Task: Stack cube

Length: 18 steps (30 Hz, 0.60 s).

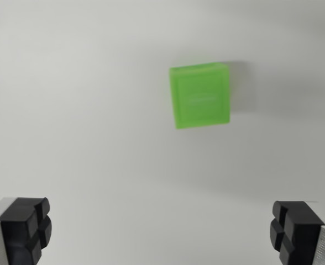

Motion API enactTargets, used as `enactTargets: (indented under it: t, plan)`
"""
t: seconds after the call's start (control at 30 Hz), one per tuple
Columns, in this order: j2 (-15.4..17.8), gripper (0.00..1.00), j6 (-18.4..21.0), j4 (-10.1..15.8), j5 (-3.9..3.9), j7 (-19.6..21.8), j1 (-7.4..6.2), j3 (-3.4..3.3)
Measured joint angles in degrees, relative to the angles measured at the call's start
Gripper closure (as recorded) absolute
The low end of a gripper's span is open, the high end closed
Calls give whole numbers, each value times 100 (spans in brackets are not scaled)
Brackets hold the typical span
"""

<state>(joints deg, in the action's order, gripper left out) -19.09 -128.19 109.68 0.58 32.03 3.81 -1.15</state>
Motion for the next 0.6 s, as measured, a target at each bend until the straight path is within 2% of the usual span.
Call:
enactTargets:
  t: [0.6]
  plan:
    - [-912, 0, -651, -283, -59, -1102, 288, 38]
